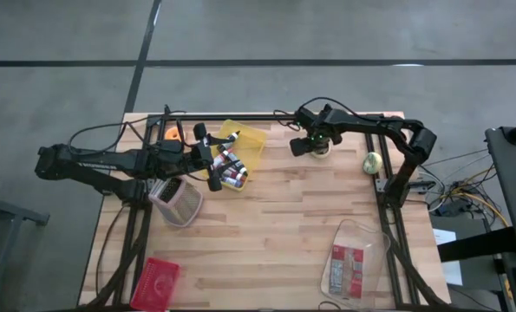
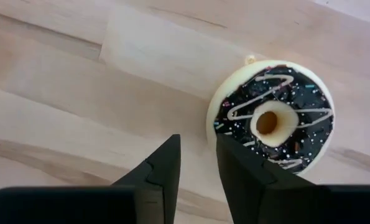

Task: Pick & Place Food Item
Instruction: Put the black donut into the red bin

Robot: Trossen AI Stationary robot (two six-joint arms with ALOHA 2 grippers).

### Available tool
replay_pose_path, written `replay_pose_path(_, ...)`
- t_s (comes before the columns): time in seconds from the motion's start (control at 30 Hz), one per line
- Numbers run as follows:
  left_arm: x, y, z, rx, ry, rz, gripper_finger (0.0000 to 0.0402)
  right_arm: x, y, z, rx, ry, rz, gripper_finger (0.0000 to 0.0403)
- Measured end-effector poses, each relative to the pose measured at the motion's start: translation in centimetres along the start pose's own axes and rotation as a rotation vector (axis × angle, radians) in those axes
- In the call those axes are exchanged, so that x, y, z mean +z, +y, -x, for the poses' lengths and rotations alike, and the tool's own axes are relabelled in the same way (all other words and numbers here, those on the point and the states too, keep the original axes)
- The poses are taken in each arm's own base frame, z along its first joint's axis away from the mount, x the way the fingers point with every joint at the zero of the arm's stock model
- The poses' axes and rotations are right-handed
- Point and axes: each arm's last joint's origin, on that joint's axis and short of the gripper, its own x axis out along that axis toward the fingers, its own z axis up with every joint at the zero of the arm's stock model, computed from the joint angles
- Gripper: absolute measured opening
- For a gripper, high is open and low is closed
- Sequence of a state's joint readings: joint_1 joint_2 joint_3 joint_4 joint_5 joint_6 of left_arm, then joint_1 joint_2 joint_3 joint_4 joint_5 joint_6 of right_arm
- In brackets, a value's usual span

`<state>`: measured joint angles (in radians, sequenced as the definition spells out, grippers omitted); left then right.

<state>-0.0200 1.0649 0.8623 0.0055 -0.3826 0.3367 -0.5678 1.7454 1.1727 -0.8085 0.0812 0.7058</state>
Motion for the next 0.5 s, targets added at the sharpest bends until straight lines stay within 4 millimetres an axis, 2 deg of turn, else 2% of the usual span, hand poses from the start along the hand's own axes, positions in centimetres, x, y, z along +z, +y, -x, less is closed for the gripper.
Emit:
replay_pose_path(0.33, 0.0, 0.0, 0.0, 0.000, 0.000, 0.000, 0.0280, -0.3, -0.3, -0.1, -0.020, 0.032, 0.001, 0.0100)
replay_pose_path(0.5, 0.0, 0.0, 0.0, 0.000, 0.000, 0.000, 0.0280, -1.3, 1.0, 0.1, 0.055, 0.092, -0.089, 0.0104)
